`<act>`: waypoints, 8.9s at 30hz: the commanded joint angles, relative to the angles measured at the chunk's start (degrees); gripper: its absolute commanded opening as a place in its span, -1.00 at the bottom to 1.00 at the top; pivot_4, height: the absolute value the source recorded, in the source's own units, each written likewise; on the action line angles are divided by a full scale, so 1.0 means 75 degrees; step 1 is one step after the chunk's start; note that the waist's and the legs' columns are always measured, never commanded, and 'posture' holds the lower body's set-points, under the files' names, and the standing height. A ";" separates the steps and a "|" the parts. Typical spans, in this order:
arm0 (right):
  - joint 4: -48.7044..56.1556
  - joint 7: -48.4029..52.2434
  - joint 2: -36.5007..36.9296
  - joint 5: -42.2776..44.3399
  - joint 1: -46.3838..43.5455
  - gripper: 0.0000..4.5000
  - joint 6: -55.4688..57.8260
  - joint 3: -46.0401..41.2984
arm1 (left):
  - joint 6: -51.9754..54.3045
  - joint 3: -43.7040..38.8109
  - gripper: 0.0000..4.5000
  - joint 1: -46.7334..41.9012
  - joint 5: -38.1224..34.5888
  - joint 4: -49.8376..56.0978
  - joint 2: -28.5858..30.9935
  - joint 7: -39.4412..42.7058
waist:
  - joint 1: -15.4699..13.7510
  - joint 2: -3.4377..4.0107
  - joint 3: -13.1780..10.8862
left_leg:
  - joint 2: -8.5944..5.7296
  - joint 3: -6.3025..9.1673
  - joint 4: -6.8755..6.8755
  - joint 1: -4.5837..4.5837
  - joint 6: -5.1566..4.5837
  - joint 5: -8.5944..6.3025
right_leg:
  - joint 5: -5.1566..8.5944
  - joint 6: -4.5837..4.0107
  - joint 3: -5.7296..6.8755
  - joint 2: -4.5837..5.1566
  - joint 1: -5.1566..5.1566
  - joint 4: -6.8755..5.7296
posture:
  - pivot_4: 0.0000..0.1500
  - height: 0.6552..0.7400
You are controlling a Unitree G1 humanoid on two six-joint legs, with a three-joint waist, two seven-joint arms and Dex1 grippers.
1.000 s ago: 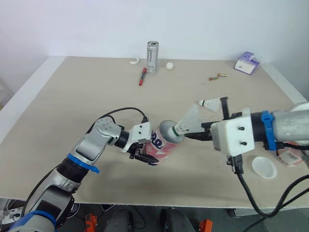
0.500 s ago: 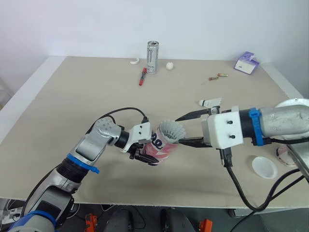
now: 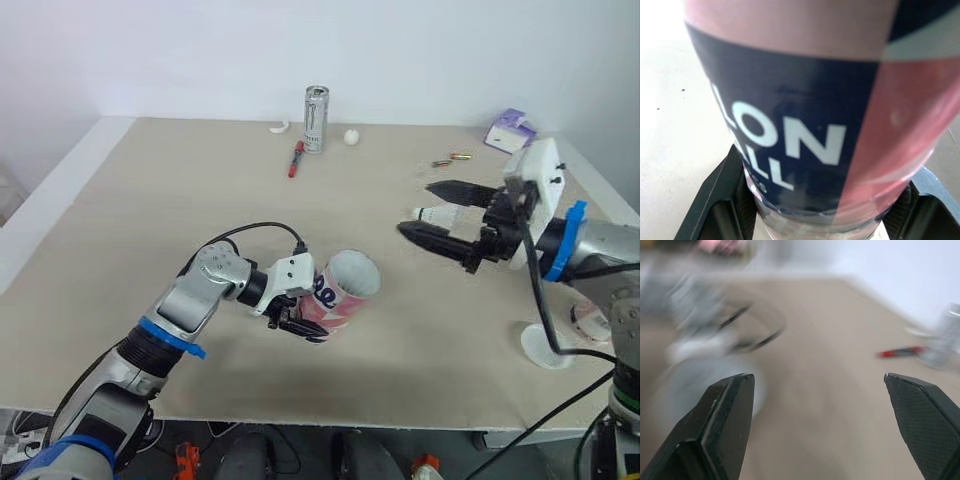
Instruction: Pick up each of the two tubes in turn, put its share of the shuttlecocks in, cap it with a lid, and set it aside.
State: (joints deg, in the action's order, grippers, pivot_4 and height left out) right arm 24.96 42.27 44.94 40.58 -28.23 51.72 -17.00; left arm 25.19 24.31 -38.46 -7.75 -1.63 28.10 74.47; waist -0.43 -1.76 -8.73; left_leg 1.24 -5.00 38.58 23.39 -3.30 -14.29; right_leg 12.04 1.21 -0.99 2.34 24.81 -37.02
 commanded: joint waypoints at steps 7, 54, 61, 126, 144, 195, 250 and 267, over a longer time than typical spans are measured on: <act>-0.3680 -0.2288 -0.1025 -0.1757 -0.0495 0.98 -0.1017 -0.0001 | 0.0159 0.0289 0.18 0.0159 0.0135 0.0018 0.0104 0.0048 | 0.0014 0.0009 0.0000 | -0.0003 -0.0010 -0.0003 0.0001 0.0000 0.0000 | -0.0011 0.0023 -0.0014 -0.0007 0.0006 0.0000 | 1.00 1.00; -1.1914 -0.0568 -0.1862 -0.4020 -0.4151 -0.68 -0.5416 0.1097 | 0.0510 0.0234 0.18 0.0328 0.0098 0.0321 0.0180 -0.0101 | 0.0090 0.0032 -0.0003 | -0.0007 -0.0017 -0.0011 -0.0002 0.0001 0.0000 | -0.0020 0.0042 -0.0025 -0.0007 0.0006 0.0000 | 1.00 1.00; -1.1924 -0.0496 -0.1891 -0.4044 -0.4145 -0.97 -0.5527 0.1090 | 0.0520 0.0219 0.18 0.0344 0.0076 0.0348 0.0195 -0.0097 | 0.0091 0.0032 -0.0003 | -0.0007 -0.0017 -0.0011 -0.0002 0.0001 0.0000 | -0.0021 0.0042 -0.0025 -0.0007 0.0005 0.0000 | 1.00 1.00; 0.1094 0.4045 0.2634 -0.4151 -0.1237 -0.97 -0.6445 0.2896 | 0.0606 0.0660 0.18 -0.0517 0.0212 0.0051 0.0452 0.0283 | 0.0022 0.0042 -0.0006 | 0.0007 -0.0009 -0.0005 -0.0003 0.0001 -0.0007 | 0.0044 0.0026 -0.0002 -0.0013 0.0017 -0.0010 | 1.00 1.00; 0.1474 0.3716 0.1927 -0.1692 -0.2057 0.99 -0.3200 0.2299 | 0.0621 0.0726 0.18 -0.0529 0.0271 -0.0006 0.0482 0.0265 | 0.0014 0.0042 -0.0007 | 0.0021 -0.0010 0.0001 -0.0004 0.0006 -0.0003 | 0.0016 -0.0020 0.0000 -0.0022 0.0019 -0.0019 | 1.00 1.00; -0.2009 0.5907 -0.0330 -0.4954 -0.4514 -0.98 -0.2329 0.5900 | 0.0300 0.0585 0.18 -0.0817 0.0641 -0.0752 0.0040 -0.0268 | 0.0009 0.0038 0.0013 | 0.0073 -0.0023 0.0037 -0.0030 0.0041 0.0084 | -0.0072 -0.0051 0.0022 -0.0049 0.0019 -0.0035 | 1.00 1.00; -0.1924 0.4655 0.4725 -0.2998 0.2939 0.72 -0.2041 0.0479 | -0.2411 -0.0461 0.18 0.1423 -0.0080 -0.2068 -0.1613 -0.0764 | -0.0050 0.0054 0.0013 | -0.0018 0.0034 0.0016 0.0108 -0.0002 0.0046 | -0.0031 0.0019 0.0205 0.0122 0.0035 0.0039 | 1.00 1.00; -0.0854 0.3624 0.3972 -0.3116 0.5192 0.96 -0.0127 -0.1018 | -0.2336 -0.0446 0.18 0.1332 -0.0145 -0.2058 -0.1611 -0.0611 | -0.0044 0.0079 0.0032 | -0.0022 0.0060 0.0016 0.0087 -0.0003 0.0016 | 0.0009 0.0082 0.0214 0.0112 0.0002 0.0038 | 1.00 1.00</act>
State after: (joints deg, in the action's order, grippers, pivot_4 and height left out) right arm 17.32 70.92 75.19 17.59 9.93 49.21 -21.56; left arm 5.66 17.31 -30.28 -10.12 -15.10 15.23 67.32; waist -0.76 -1.16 -8.49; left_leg 1.06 -4.56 38.70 24.04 -3.32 -14.17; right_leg 12.10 1.83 0.59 3.19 24.83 -36.73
